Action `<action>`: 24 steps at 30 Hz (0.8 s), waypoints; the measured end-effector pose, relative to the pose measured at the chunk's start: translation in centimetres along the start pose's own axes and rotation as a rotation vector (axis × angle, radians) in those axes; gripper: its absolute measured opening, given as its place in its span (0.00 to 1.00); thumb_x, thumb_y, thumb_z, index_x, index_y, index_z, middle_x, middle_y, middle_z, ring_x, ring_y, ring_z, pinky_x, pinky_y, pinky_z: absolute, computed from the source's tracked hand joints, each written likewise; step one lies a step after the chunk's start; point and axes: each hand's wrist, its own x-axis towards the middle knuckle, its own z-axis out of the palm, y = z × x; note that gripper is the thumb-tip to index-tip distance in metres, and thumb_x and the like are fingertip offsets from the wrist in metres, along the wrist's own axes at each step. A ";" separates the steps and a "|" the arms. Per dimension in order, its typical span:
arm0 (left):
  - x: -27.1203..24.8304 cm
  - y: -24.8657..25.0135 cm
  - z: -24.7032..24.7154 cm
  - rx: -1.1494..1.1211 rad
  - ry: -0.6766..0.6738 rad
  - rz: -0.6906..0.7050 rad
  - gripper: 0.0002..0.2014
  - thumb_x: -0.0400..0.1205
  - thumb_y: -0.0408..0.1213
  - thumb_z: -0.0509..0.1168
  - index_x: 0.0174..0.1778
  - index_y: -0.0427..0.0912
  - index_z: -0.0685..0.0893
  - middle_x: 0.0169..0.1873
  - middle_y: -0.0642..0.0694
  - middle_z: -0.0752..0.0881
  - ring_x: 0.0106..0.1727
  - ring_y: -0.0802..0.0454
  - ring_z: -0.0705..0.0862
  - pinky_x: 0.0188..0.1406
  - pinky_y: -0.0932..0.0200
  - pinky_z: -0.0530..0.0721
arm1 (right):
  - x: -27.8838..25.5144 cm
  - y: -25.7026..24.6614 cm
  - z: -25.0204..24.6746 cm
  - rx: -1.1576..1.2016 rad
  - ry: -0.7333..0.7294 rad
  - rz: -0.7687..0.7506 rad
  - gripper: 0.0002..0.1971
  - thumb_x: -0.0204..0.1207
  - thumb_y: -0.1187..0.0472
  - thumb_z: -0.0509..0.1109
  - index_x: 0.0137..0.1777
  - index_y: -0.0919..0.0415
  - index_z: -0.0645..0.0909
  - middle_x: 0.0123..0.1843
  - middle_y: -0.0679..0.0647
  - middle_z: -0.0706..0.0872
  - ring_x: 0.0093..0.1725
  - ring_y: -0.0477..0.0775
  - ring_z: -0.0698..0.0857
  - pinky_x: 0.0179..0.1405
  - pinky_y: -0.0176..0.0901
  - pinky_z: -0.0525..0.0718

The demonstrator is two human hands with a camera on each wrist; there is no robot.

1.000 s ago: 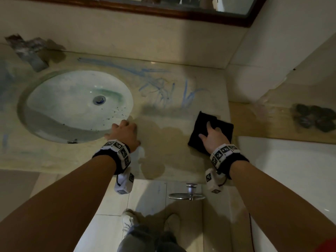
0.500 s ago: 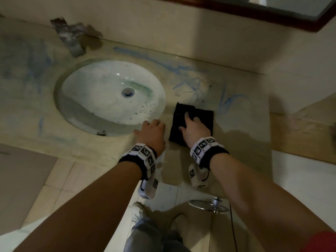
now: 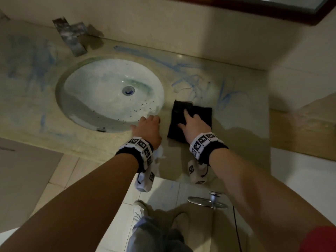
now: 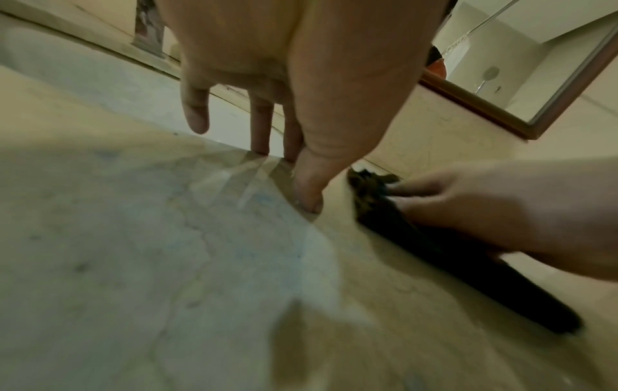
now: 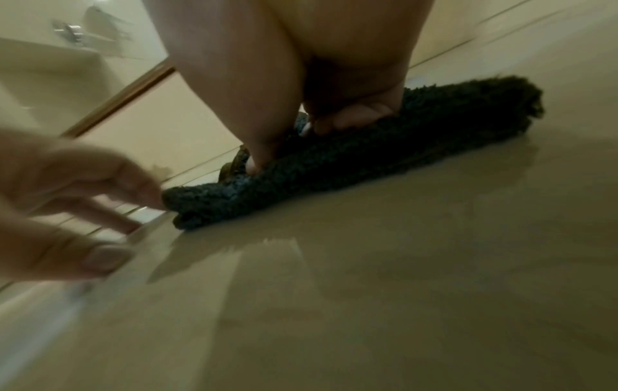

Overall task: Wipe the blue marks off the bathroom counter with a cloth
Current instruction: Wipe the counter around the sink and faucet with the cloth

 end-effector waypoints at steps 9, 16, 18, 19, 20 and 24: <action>-0.4 0.2 -0.4 0.015 -0.009 0.002 0.24 0.75 0.47 0.71 0.65 0.49 0.72 0.66 0.48 0.76 0.66 0.42 0.73 0.62 0.32 0.76 | -4.4 8.9 -0.8 0.096 -0.024 0.165 0.32 0.85 0.41 0.56 0.85 0.42 0.48 0.78 0.62 0.66 0.59 0.66 0.82 0.50 0.56 0.86; -0.4 -0.2 0.0 0.042 0.048 0.040 0.27 0.74 0.49 0.72 0.67 0.48 0.73 0.67 0.48 0.76 0.66 0.42 0.74 0.60 0.36 0.78 | -3.9 8.4 -0.7 0.049 -0.037 0.164 0.32 0.86 0.43 0.56 0.86 0.44 0.49 0.77 0.62 0.67 0.60 0.66 0.82 0.49 0.54 0.86; -0.3 -0.4 0.3 0.037 0.051 0.043 0.27 0.74 0.50 0.72 0.67 0.49 0.73 0.67 0.49 0.76 0.66 0.42 0.74 0.61 0.35 0.78 | -3.8 7.9 -0.7 0.038 -0.027 0.166 0.32 0.86 0.43 0.56 0.86 0.45 0.49 0.78 0.62 0.67 0.61 0.66 0.81 0.50 0.54 0.86; -0.3 -0.6 0.3 0.035 0.052 0.046 0.27 0.74 0.50 0.72 0.67 0.49 0.73 0.67 0.49 0.76 0.66 0.42 0.73 0.60 0.35 0.77 | -3.6 7.4 -0.6 0.030 -0.024 0.158 0.31 0.86 0.43 0.56 0.86 0.45 0.49 0.77 0.62 0.67 0.60 0.66 0.82 0.49 0.53 0.85; -0.2 -0.7 0.4 0.034 0.047 0.052 0.27 0.74 0.51 0.72 0.67 0.50 0.72 0.67 0.49 0.75 0.66 0.42 0.73 0.59 0.35 0.77 | -3.5 6.8 -0.6 0.018 -0.022 0.143 0.31 0.86 0.43 0.55 0.86 0.45 0.49 0.77 0.62 0.68 0.60 0.66 0.82 0.47 0.52 0.85; 0.2 -1.2 -0.1 -0.011 0.013 0.079 0.27 0.75 0.50 0.72 0.68 0.51 0.72 0.69 0.50 0.73 0.68 0.42 0.71 0.59 0.35 0.77 | -2.5 3.0 0.0 -0.042 -0.010 0.087 0.31 0.86 0.43 0.55 0.85 0.45 0.50 0.74 0.61 0.70 0.56 0.64 0.82 0.42 0.50 0.83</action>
